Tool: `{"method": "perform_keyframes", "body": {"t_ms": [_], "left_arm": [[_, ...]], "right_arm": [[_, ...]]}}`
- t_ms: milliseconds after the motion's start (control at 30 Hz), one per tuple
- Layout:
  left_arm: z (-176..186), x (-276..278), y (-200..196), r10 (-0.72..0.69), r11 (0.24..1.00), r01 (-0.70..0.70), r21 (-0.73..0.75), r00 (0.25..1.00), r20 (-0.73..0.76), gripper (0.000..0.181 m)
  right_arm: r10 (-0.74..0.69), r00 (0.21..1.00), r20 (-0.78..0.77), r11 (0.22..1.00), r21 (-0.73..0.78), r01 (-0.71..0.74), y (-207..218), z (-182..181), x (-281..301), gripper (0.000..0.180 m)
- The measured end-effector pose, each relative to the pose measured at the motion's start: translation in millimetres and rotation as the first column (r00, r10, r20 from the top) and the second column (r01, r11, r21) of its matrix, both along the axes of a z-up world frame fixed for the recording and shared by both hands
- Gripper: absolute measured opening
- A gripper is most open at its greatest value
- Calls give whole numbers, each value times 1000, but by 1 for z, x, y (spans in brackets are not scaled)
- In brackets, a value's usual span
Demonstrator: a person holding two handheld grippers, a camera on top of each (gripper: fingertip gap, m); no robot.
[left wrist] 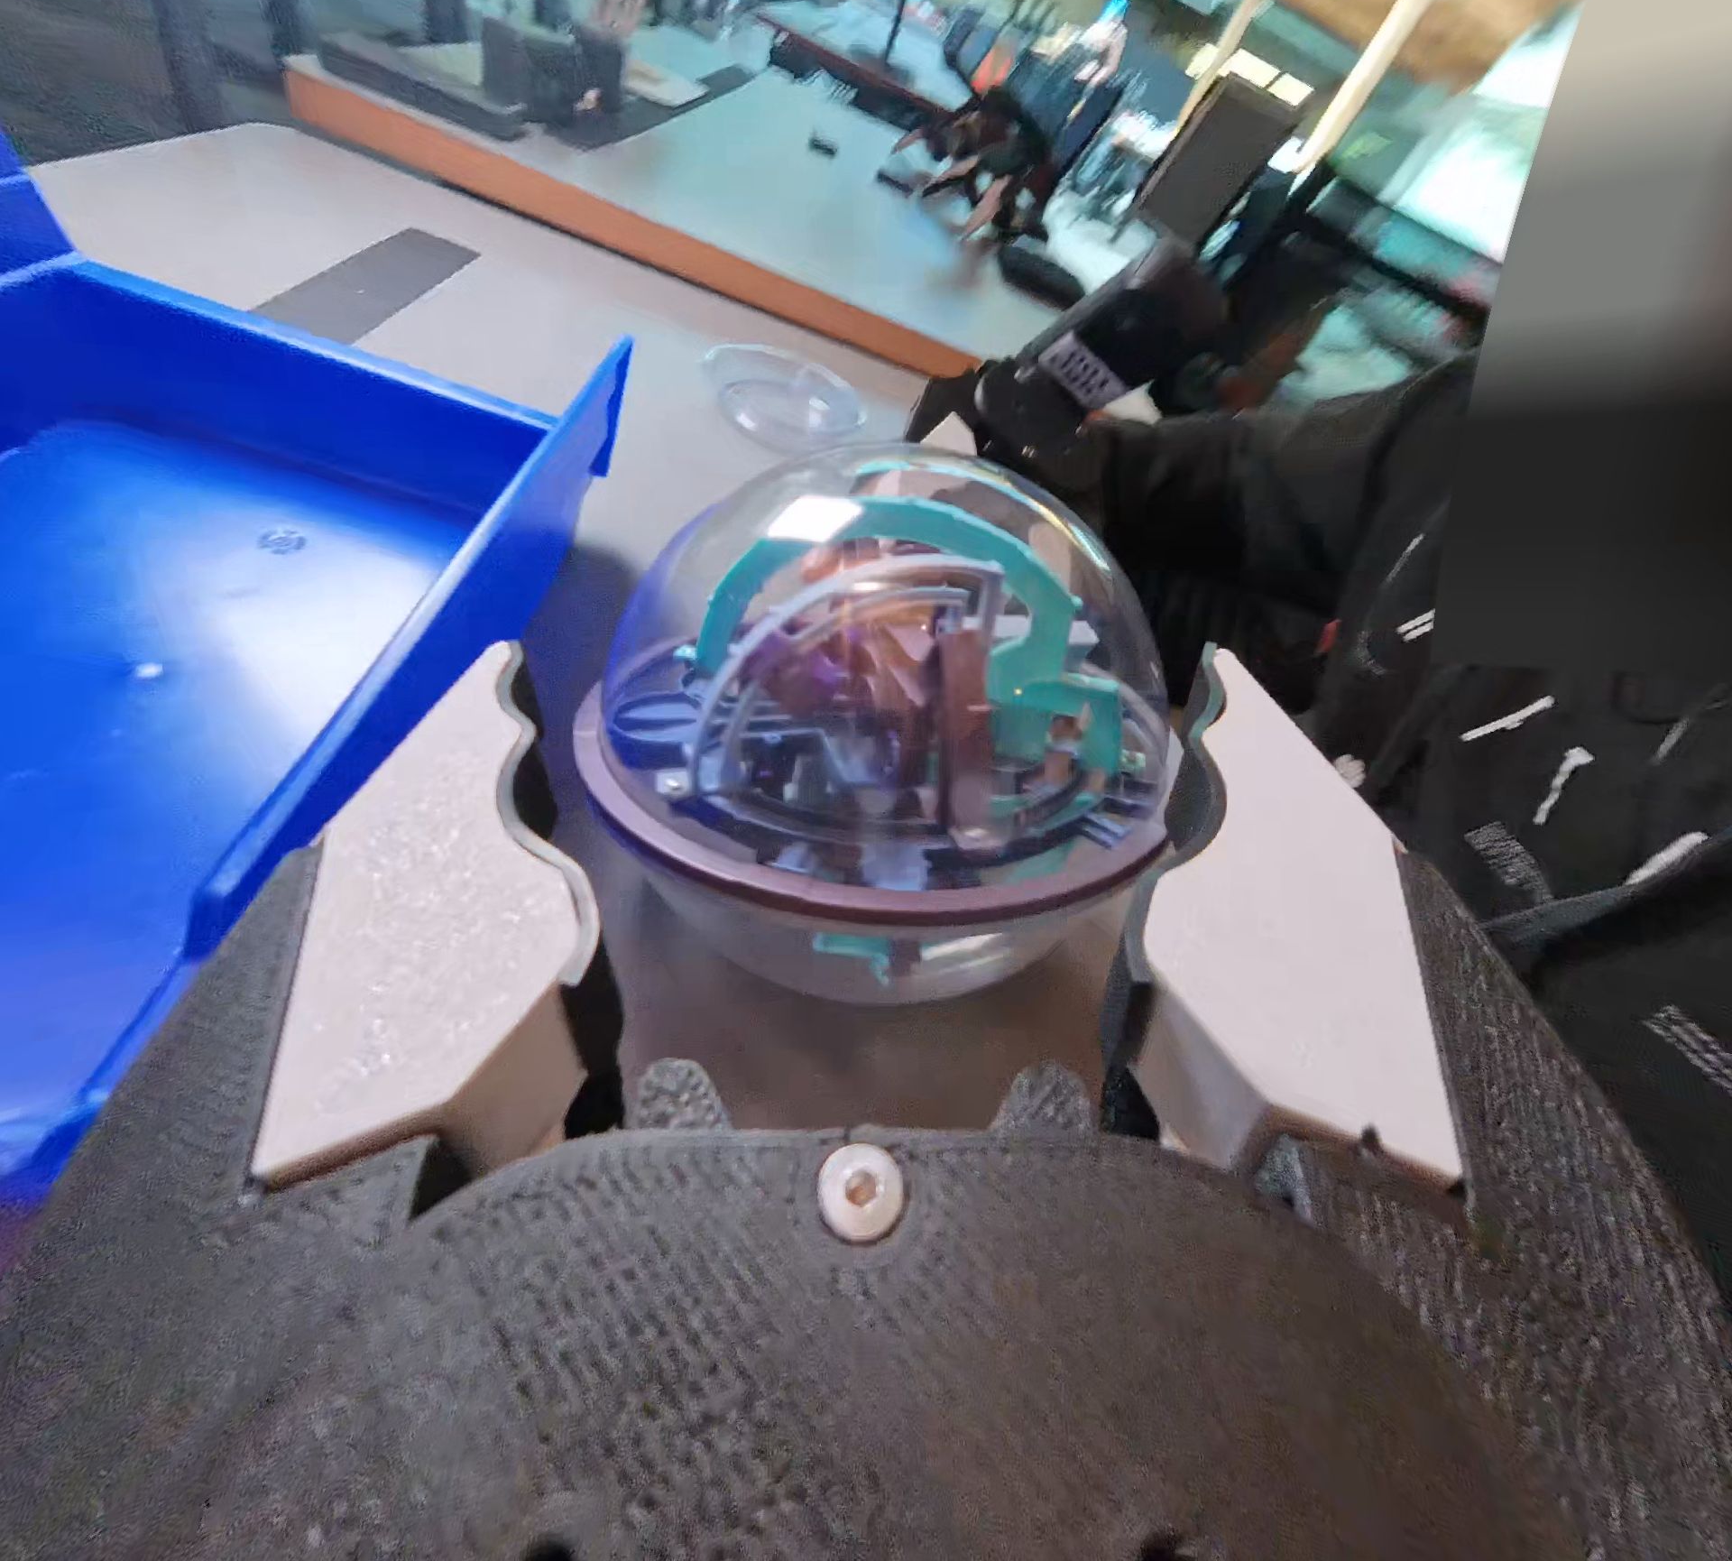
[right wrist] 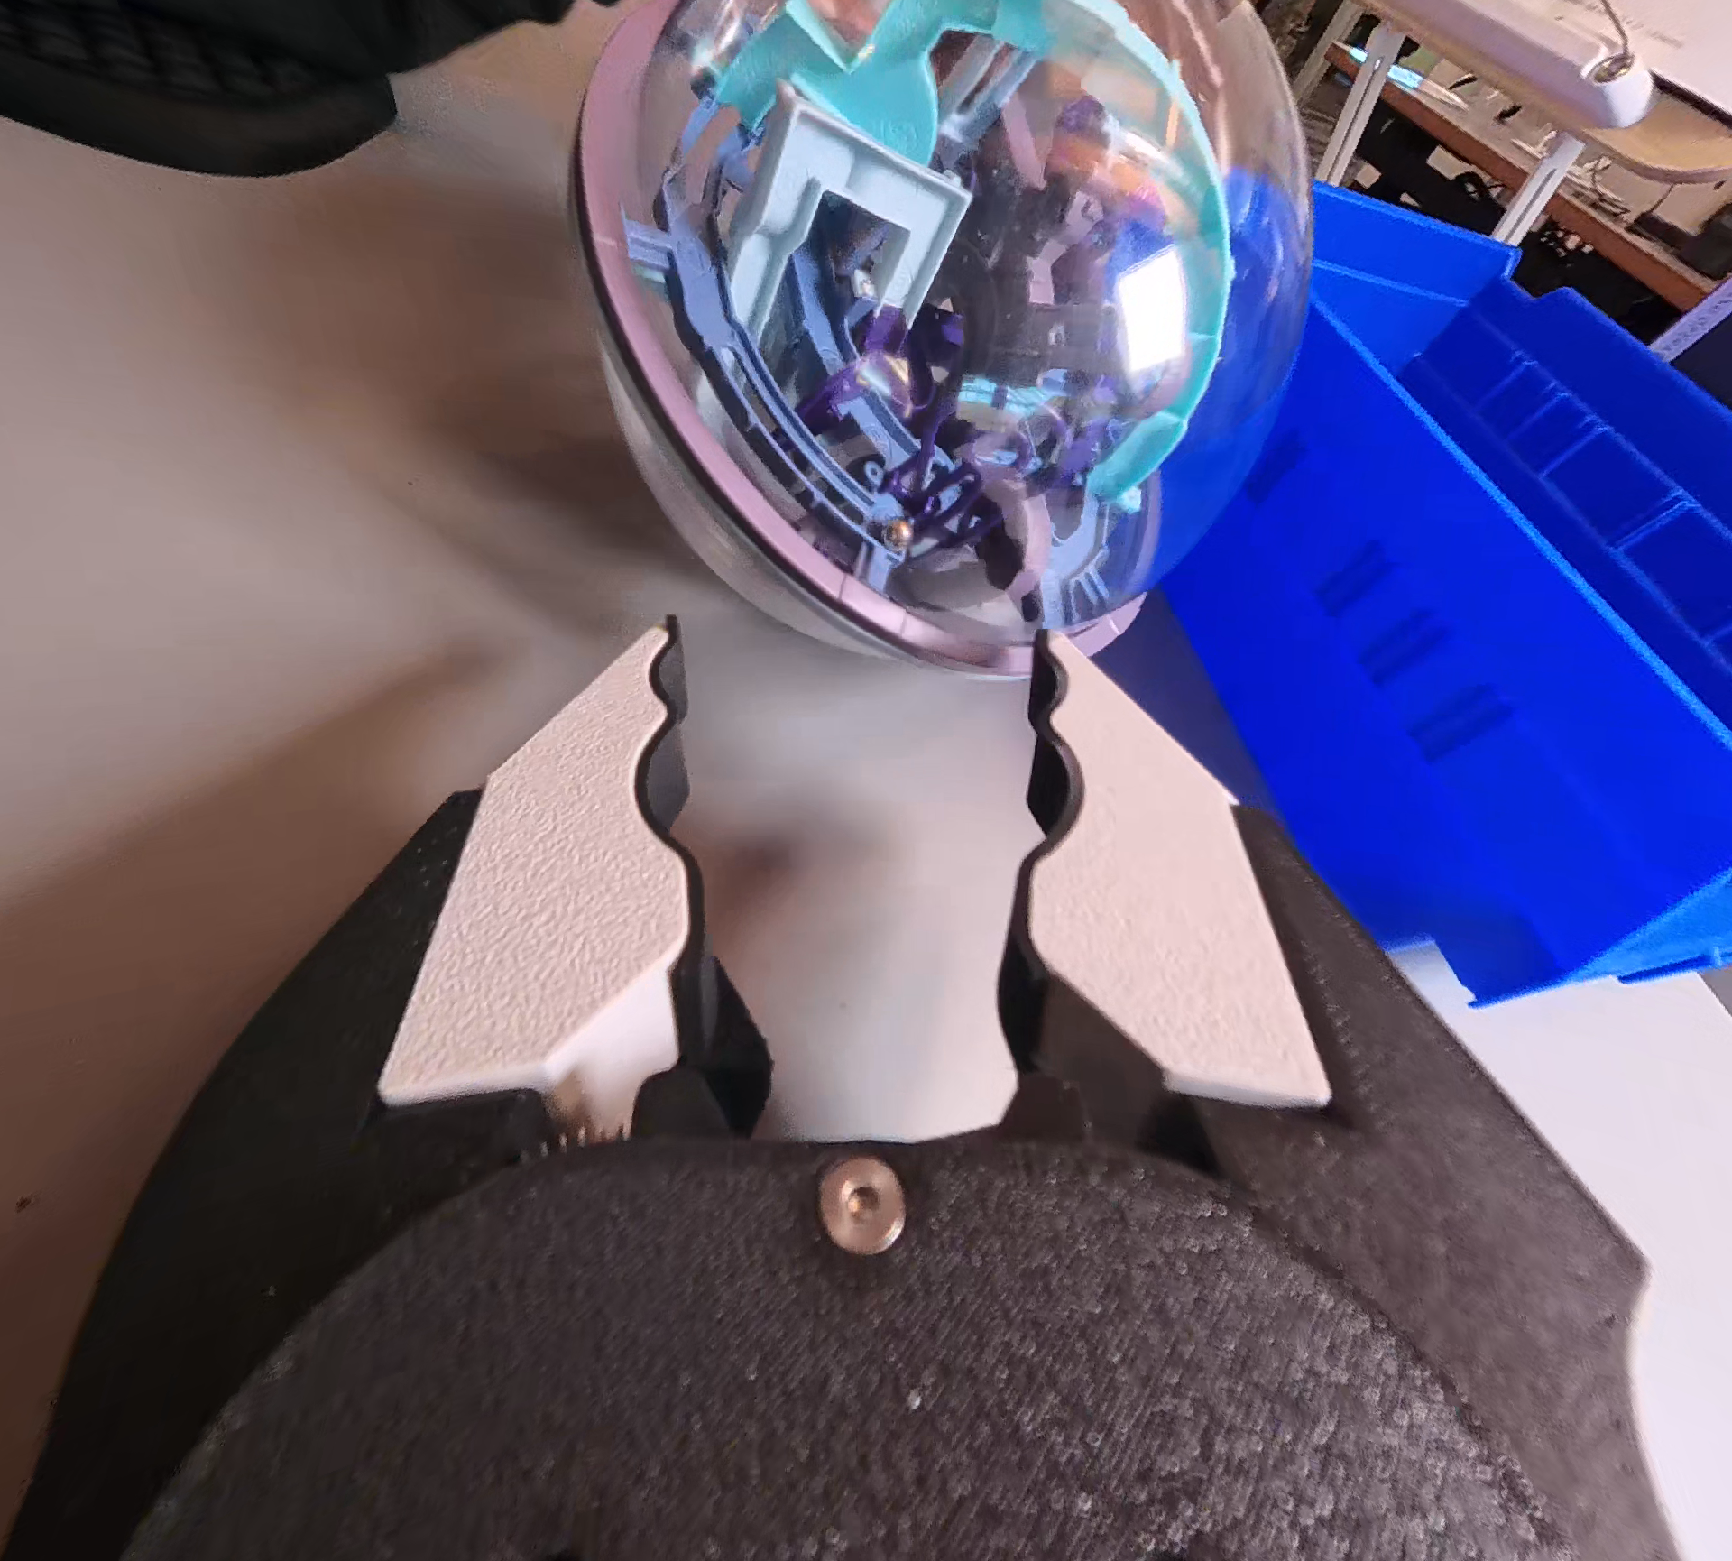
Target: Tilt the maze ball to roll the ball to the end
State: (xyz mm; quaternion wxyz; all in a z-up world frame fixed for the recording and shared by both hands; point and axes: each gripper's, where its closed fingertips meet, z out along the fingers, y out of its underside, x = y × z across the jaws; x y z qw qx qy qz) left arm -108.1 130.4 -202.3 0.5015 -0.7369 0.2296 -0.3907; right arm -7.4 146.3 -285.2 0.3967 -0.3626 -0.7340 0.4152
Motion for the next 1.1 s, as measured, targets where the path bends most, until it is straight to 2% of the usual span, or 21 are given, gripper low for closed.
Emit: {"method": "perform_keyframes", "body": {"t_ms": [100,200,233,567,733,833,967,1100], "left_arm": [[-5,18,-9,58,998,-57,13,988,-142,136],[-27,22,-1,123,992,-122,22,952,-280,142],[-31,24,0,109,994,-109,16,953,-281,146],[-34,18,-8,-34,998,33,-45,999,-14,146],[-40,24,-11,-128,983,145,-114,981,144,145],[-40,31,-10,-168,973,197,-123,963,213,145],[-33,23,3,-98,985,131,-112,959,266,142],[-16,-1,6,88,996,-88,-9,982,165,134]], "right_arm": [[-13,1000,-19,1000,-15,12,1,4,-1,63],[-11,999,-44,999,-33,10,-2,8,-1,53],[-9,999,-51,999,-34,7,-4,10,-1,53],[35,992,-124,994,-103,-47,-16,31,3,49],[-23,992,-124,996,-88,13,2,26,-3,79],[-3,994,-108,997,-81,-6,1,21,-7,93],[3,996,-84,994,-111,-12,4,20,-10,90],[-13,996,-85,986,-169,-2,7,24,-10,78]]}}
